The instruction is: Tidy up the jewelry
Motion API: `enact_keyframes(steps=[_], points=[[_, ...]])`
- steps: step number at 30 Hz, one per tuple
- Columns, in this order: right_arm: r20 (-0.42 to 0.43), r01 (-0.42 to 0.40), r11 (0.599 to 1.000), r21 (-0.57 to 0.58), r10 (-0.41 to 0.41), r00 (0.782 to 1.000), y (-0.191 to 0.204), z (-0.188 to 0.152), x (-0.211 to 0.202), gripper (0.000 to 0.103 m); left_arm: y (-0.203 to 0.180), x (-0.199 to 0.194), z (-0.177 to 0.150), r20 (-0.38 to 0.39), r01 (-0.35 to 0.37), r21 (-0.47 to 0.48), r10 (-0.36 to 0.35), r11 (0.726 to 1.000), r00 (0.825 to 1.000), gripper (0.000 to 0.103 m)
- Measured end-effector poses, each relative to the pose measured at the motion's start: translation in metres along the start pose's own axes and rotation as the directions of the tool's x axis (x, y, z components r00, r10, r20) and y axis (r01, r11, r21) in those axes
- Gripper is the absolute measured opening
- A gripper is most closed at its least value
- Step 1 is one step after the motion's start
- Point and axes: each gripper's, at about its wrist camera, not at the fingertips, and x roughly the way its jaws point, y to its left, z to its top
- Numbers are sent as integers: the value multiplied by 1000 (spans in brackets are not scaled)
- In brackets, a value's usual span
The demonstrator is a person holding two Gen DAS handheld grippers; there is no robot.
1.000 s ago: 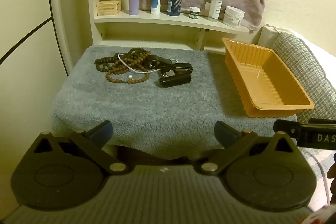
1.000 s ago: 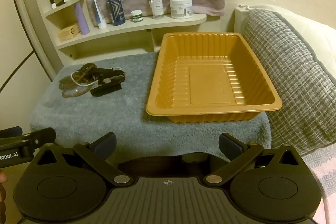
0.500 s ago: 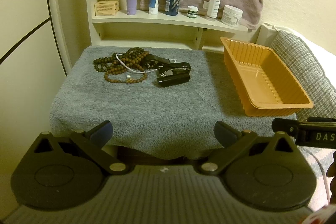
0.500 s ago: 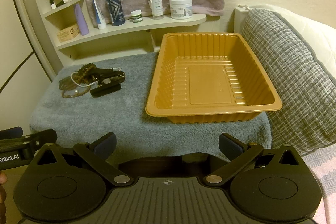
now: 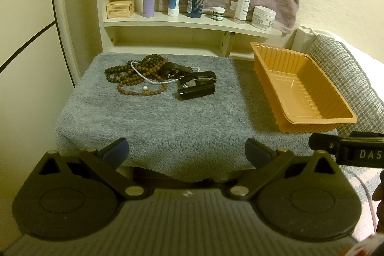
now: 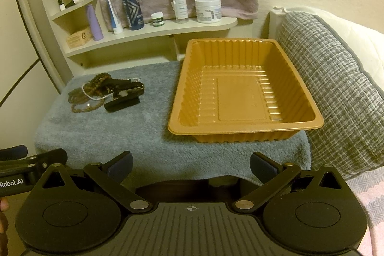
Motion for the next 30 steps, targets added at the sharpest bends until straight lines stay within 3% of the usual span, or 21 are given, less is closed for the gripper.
enact_keyframes(steps=[30], points=[[0, -2, 1000, 1, 2, 1000, 1, 0, 0, 103, 0, 0, 0, 1, 2, 0, -2, 1000, 1000, 102]])
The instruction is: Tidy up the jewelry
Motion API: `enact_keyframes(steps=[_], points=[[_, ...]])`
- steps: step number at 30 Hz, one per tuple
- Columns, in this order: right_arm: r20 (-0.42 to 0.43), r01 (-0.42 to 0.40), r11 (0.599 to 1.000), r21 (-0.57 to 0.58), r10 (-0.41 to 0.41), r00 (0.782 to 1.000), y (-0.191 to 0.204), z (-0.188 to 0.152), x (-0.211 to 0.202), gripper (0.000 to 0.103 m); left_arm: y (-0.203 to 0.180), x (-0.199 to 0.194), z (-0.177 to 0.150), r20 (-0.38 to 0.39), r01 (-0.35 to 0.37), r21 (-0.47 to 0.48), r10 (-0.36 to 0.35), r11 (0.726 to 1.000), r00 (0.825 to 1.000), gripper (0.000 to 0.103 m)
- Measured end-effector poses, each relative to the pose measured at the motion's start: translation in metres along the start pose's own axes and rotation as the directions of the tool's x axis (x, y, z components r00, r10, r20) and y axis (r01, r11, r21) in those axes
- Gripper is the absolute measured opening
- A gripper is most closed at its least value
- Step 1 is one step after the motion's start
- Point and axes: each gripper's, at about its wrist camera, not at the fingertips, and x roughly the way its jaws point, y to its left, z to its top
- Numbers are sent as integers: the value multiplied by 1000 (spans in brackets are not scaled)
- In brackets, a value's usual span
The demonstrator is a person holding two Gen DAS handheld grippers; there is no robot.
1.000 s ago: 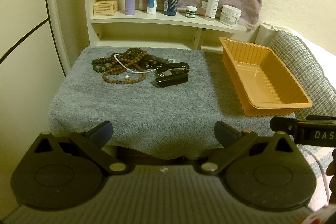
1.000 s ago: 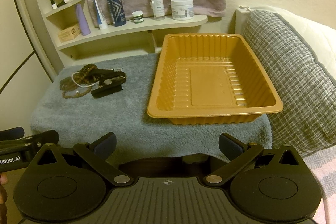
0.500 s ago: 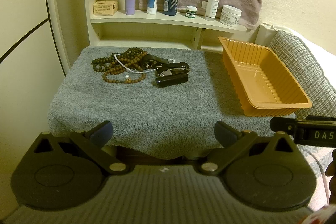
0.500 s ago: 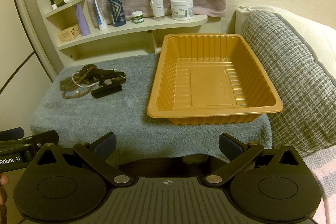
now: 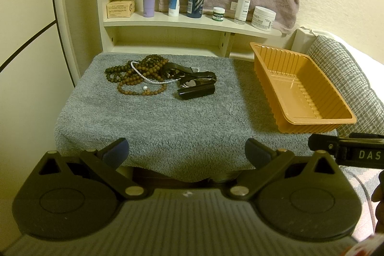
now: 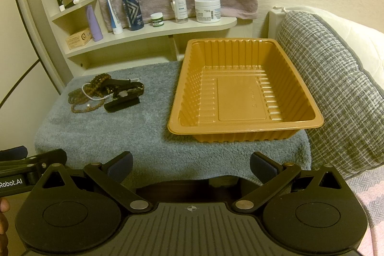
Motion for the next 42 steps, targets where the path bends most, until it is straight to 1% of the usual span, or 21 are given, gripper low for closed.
enact_keyframes(steps=[22, 26, 31, 34, 36, 37, 39, 42], points=[[6, -2, 1000, 19, 2, 1000, -4, -1, 0, 103, 0, 0, 0, 1, 2, -5, -2, 1000, 1000, 102], [26, -6, 999, 54, 4, 1000, -13, -1, -1, 103, 3, 0, 5, 12, 39, -45, -39, 998, 999, 102], [88, -21, 992, 126, 10, 996, -31, 3, -6, 103, 12, 6, 13, 12, 66, -93, -65, 993, 998, 102], [141, -48, 984, 172, 24, 990, -51, 6, -7, 103, 22, 13, 16, 17, 78, -120, -76, 990, 997, 102], [195, -55, 988, 145, 26, 981, -64, 7, -9, 103, 25, 18, 19, 23, 87, -134, -85, 987, 996, 102], [220, -45, 991, 125, 17, 975, -69, 7, -11, 103, 27, 21, 20, 27, 90, -139, -87, 986, 996, 102], [226, 7, 993, 115, -34, 973, -81, 10, -10, 103, 27, 24, 23, 43, 97, -143, -91, 985, 995, 102], [200, 11, 982, 187, -49, 978, -107, 17, -5, 103, 26, 29, 28, 62, 107, -144, -99, 984, 993, 102]])
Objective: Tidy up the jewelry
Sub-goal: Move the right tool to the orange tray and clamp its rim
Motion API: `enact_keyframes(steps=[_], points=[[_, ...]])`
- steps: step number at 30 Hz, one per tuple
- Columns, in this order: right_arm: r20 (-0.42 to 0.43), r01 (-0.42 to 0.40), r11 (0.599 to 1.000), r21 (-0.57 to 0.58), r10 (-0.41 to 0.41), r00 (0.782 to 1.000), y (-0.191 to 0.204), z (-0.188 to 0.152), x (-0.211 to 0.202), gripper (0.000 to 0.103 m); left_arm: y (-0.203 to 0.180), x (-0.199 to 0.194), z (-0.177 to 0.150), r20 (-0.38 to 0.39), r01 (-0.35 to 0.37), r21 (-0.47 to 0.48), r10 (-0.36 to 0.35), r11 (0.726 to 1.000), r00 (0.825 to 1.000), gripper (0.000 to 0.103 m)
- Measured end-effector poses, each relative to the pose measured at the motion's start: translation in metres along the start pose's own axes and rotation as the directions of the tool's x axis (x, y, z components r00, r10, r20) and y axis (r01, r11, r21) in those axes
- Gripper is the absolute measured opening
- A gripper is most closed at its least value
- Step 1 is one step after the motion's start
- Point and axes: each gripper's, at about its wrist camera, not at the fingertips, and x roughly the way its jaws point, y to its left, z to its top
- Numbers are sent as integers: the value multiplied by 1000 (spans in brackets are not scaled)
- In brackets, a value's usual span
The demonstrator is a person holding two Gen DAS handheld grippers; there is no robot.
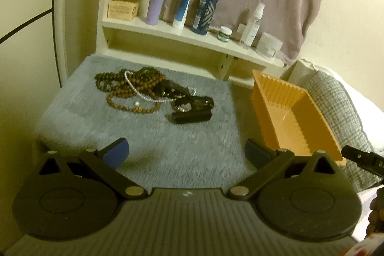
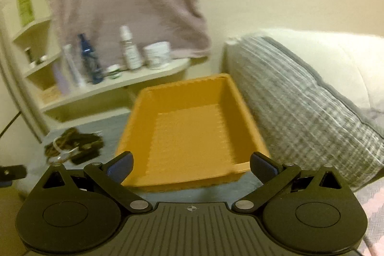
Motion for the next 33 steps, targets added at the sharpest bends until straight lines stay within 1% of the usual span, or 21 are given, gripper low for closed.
enact_keyframes(steps=[2, 4, 7, 8, 9, 10, 11, 13, 15, 17, 18, 21, 22, 26, 31, 33], points=[[10, 10, 1000, 30, -10, 1000, -16, 5, 6, 102, -1, 4, 2, 6, 3, 15, -3, 1000, 1000, 102], [8, 38, 999, 28, -38, 999, -28, 11, 14, 102, -2, 9, 4, 8, 1, 26, -2, 1000, 1000, 102], [-16, 56, 998, 19, -56, 998, -43, 17, 31, 102, -1, 19, 5, -1, -1, 36, 1, 999, 1000, 102], [-24, 56, 998, 15, -56, 998, -48, 19, 36, 101, -1, 23, 5, -6, -4, 37, 4, 999, 1000, 102], [-35, 55, 998, 7, -55, 998, -50, 22, 42, 90, -1, 27, 4, -12, -3, 36, 3, 999, 1000, 102], [-57, 55, 999, -2, -55, 997, -52, 24, 50, 83, 0, 31, 5, -18, 0, 30, 0, 1000, 1000, 102], [-80, 49, 999, -2, -49, 996, -55, 26, 57, 73, 1, 34, 4, -24, 2, 21, -1, 1000, 1000, 102], [-116, 43, 999, 3, -42, 992, -60, 28, 68, 69, 0, 41, 4, -30, 9, 17, -9, 1000, 1000, 102], [-147, 40, 999, -6, -40, 988, -60, 28, 79, 61, -3, 47, 3, -41, 19, 27, -18, 999, 999, 102], [-179, 30, 1000, -3, -30, 983, -62, 26, 86, 48, -6, 53, 3, -51, 36, 30, -35, 999, 998, 102], [-191, 27, 1000, 1, -26, 981, -64, 26, 92, 43, -7, 56, 2, -55, 42, 30, -41, 999, 998, 102], [-217, 20, 1000, 11, -17, 976, -66, 23, 100, 33, -13, 63, 2, -63, 64, 28, -62, 998, 996, 101], [-223, 18, 1000, 15, -14, 975, -66, 22, 102, 32, -15, 66, 2, -68, 71, 29, -69, 997, 995, 101], [-234, 20, 1000, 15, -16, 972, -64, 22, 106, 15, -21, 71, 2, -64, 90, 38, -87, 995, 994, 99], [-232, 43, 999, 2, -41, 972, -58, 25, 105, 10, -24, 74, 2, -74, 84, 54, -80, 995, 994, 98], [-230, 50, 999, -10, -51, 972, -57, 25, 103, 6, -24, 74, 2, -74, 83, 64, -78, 994, 994, 97]])
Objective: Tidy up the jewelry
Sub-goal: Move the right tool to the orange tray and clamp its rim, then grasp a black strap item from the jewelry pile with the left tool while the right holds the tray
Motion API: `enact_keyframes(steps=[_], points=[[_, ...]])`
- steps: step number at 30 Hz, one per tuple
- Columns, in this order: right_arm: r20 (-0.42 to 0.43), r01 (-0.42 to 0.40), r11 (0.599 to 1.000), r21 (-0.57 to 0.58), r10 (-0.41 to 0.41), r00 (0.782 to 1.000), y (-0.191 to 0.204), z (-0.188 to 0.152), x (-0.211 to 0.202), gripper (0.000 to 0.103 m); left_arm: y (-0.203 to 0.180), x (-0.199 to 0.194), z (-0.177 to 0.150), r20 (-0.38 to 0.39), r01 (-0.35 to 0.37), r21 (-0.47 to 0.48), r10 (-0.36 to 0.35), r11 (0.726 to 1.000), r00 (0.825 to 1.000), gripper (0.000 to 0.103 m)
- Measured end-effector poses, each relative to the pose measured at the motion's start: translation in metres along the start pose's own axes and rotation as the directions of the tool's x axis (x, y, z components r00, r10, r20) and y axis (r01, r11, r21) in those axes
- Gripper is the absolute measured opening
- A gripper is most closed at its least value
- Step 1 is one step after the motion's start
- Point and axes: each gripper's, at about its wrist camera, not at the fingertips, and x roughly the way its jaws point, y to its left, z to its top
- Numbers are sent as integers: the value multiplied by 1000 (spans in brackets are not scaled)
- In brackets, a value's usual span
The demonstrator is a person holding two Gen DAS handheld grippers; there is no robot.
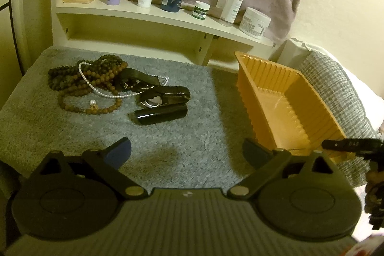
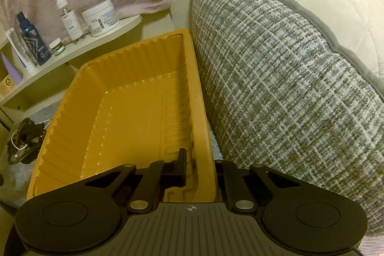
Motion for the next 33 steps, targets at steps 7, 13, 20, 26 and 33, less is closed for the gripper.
enact_keyframes(steps=[7, 13, 20, 26, 33], points=[[47, 49, 995, -82, -45, 998, 16, 3, -7, 5, -1, -4, 6, 22, -44, 119, 41, 992, 999, 93], [82, 105, 981, -165, -93, 992, 36, 5, -8, 5, 3, 3, 13, 42, -81, 284, 73, 955, 996, 83], [80, 142, 966, -216, -128, 989, 49, 9, -5, 5, 13, 39, 16, 11, -37, 469, 36, 883, 999, 66], [78, 156, 960, -231, -142, 987, 52, 12, -4, 5, 14, 74, 22, -39, 2, 560, 24, 829, 999, 40], [75, 162, 956, -246, -148, 986, 54, 11, -5, 5, 10, 83, 28, -109, 57, 601, 11, 797, 994, 24]])
